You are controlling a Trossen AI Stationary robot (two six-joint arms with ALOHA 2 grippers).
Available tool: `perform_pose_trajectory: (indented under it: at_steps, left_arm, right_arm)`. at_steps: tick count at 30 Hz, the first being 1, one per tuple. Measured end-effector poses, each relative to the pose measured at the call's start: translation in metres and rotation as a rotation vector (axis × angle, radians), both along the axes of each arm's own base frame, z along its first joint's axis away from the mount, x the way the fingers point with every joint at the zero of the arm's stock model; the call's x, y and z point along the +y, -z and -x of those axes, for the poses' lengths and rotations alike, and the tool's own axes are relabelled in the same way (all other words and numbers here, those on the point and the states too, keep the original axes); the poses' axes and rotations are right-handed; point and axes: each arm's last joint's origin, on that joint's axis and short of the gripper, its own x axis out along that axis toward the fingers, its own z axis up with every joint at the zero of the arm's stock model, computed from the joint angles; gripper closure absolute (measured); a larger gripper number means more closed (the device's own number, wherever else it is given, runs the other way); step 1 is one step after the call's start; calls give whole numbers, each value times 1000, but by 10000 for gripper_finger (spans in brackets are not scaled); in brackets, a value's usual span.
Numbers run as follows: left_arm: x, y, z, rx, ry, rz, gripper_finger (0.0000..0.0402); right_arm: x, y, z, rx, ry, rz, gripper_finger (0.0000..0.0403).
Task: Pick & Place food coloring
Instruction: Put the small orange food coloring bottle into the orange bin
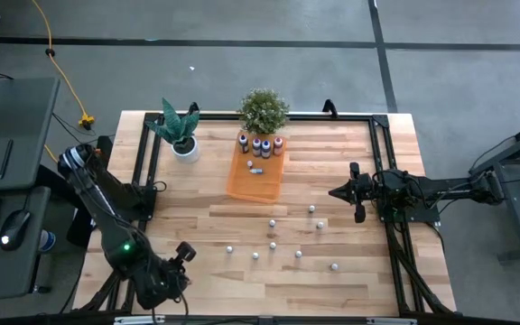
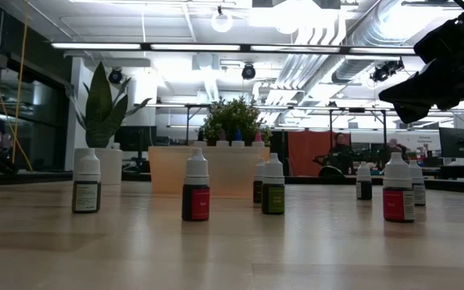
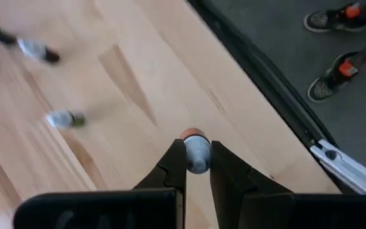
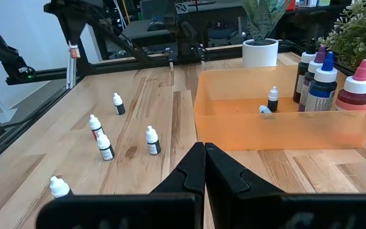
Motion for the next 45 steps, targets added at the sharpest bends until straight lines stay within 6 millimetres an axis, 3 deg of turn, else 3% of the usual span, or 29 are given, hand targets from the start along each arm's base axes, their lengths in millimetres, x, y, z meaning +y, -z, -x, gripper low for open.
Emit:
perform_pose_trajectory:
  at_steps: [10,21,30,38,45]
  left_arm:
    - [14,-19,0,-169,149,-111,374]
    - [69,-46,-25,-351,-43,-254,374]
    - [106,-51,-52,-371,13,-376,374]
    - [117,-54,-72,-443,225,-344,374]
    - [132,-41,-102,-442,225,-346,374]
  right_arm:
    - [0,0,0,0,0,0,402]
    - [0,0,0,0,0,0,402]
    - [0,0,0,0,0,0,402]
    - [0,0,0,0,0,0,402]
    - [0,0,0,0,0,0,402]
